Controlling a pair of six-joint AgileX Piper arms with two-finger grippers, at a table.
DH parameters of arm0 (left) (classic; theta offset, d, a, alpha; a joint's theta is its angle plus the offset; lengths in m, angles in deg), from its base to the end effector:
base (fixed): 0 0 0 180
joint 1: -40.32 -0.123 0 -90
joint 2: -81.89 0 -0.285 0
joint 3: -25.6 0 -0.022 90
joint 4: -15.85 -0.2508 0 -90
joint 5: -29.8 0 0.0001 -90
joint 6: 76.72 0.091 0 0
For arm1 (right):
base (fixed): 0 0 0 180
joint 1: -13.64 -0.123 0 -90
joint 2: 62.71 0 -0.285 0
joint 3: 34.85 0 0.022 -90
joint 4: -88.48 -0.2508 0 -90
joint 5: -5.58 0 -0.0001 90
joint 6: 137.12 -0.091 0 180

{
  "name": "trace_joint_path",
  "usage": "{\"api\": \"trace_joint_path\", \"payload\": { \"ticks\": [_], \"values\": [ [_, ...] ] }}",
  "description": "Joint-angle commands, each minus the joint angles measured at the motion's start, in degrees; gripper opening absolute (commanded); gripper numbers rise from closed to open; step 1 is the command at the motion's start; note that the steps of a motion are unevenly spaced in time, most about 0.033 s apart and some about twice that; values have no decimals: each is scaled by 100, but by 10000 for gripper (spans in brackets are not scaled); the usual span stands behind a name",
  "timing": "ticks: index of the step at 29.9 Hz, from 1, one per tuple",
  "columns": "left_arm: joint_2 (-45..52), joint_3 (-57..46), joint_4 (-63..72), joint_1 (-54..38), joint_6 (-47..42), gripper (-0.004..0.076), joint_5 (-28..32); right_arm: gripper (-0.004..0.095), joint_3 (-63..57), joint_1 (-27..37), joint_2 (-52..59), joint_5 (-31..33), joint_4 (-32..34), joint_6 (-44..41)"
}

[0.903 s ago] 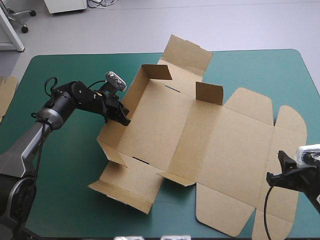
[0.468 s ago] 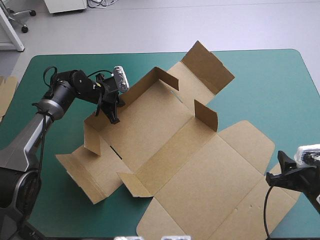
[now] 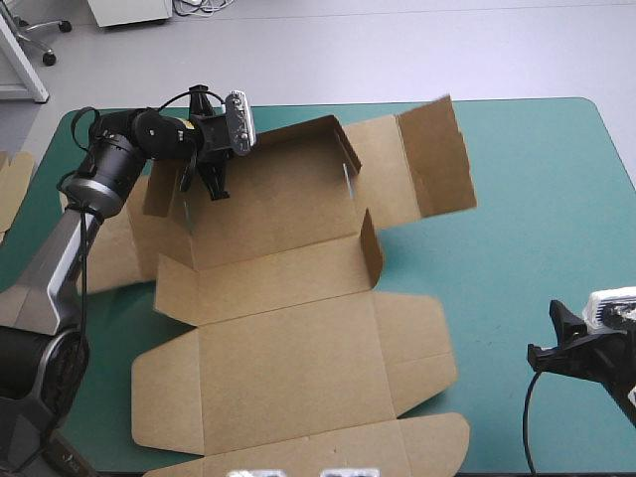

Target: Fold the box

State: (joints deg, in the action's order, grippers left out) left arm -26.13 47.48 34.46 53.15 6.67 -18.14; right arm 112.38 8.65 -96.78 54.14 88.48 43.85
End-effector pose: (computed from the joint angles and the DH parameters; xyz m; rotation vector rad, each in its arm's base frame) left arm 0.3871 -0.1103 0.3730 1.6200 1.6326 0.2466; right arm 0.0678 0.0059 0.3624 -0.1047 2.0117 0.0447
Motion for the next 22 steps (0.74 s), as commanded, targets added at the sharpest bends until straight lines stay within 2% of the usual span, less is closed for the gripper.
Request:
{"api": "trace_joint_path", "payload": {
  "ticks": [1, 4, 8, 15, 22],
  "values": [
    [151, 330, -81, 100, 129, 9, 76, 444, 177, 0, -72, -358, 0, 47],
    [163, 309, -492, 314, 36, 3, 1, 444, 177, 0, -72, -358, 0, 47],
    [279, 222, -886, 665, -492, -15, 238, 444, 177, 0, -72, -358, 0, -98],
    [1085, -1117, -1861, 1432, -1425, -15, 1721, 444, 257, 0, -72, -342, 270, -549],
    [2023, -2562, -2911, 1933, -2813, -15, 2696, 444, 796, 0, -659, 114, 454, -715]
  ]
}}
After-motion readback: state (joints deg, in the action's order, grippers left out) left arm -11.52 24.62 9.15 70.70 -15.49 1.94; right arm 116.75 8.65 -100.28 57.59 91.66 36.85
